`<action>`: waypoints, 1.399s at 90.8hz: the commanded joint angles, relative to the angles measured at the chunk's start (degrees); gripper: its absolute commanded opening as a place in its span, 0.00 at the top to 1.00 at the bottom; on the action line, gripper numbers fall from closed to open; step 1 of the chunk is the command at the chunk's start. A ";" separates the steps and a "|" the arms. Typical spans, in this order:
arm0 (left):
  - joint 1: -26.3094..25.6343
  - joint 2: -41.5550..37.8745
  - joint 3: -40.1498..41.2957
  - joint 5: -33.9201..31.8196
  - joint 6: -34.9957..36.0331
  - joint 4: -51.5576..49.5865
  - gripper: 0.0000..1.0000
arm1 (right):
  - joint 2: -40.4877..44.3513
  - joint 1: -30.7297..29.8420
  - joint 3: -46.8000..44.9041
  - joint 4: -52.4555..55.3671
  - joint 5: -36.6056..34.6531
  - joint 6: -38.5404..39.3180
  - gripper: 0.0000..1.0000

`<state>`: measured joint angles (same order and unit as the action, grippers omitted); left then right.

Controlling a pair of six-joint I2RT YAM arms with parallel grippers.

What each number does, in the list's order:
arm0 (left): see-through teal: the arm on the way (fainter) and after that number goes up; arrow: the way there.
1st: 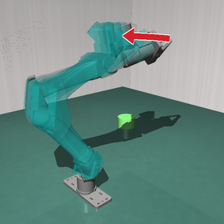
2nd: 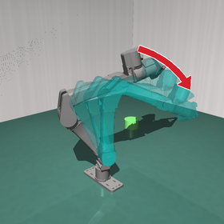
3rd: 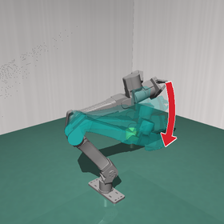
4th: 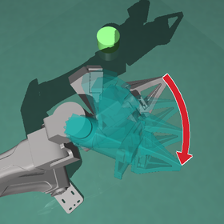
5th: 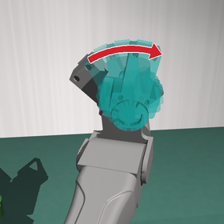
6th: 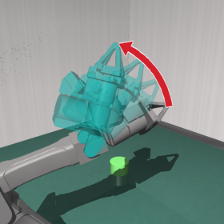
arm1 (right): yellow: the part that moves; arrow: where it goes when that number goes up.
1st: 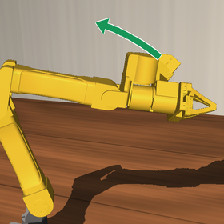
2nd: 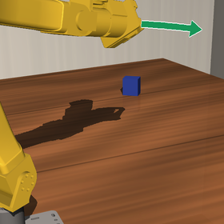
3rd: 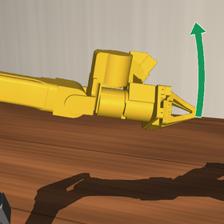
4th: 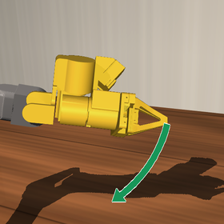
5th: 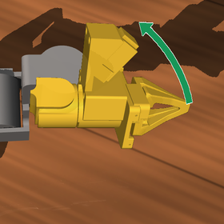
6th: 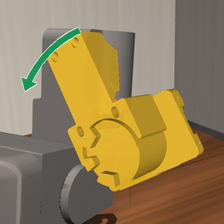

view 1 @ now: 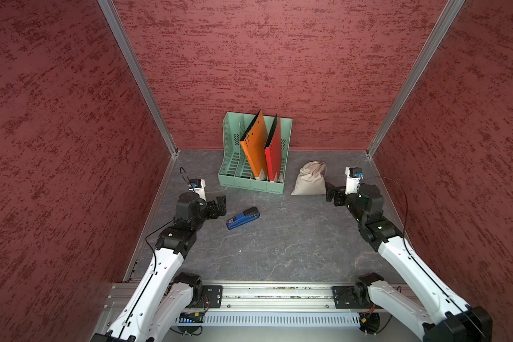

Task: Close the soil bag
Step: Reset both arms

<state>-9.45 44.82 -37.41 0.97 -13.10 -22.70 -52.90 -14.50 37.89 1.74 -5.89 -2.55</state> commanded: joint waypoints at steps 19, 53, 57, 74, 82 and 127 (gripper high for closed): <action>3.59 -1.16 3.87 -2.19 1.68 4.02 0.00 | -0.45 0.35 -6.71 -11.41 -3.94 3.38 0.02; 9.37 -1.59 7.93 -1.44 0.89 10.18 0.00 | -4.38 0.90 -9.95 -16.93 -4.96 3.23 0.02; 9.79 -1.54 8.57 -1.49 0.74 10.98 0.00 | -4.62 1.21 -10.43 -17.36 -4.93 2.87 0.02; 11.86 -0.72 12.41 -0.74 0.14 17.19 0.00 | -6.63 2.93 -12.16 -20.76 -3.35 1.73 0.02; 12.94 0.18 14.61 0.09 -0.08 22.90 0.00 | -8.83 3.72 -12.59 -23.09 -2.69 1.35 0.02; 16.99 15.48 19.51 1.88 7.87 46.36 0.00 | -21.05 10.37 -13.17 -34.93 3.39 1.54 0.02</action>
<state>6.07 57.84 -19.88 1.61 -8.49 14.70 -72.10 -5.39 25.69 -27.29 -5.23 -0.84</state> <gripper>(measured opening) 0.998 0.983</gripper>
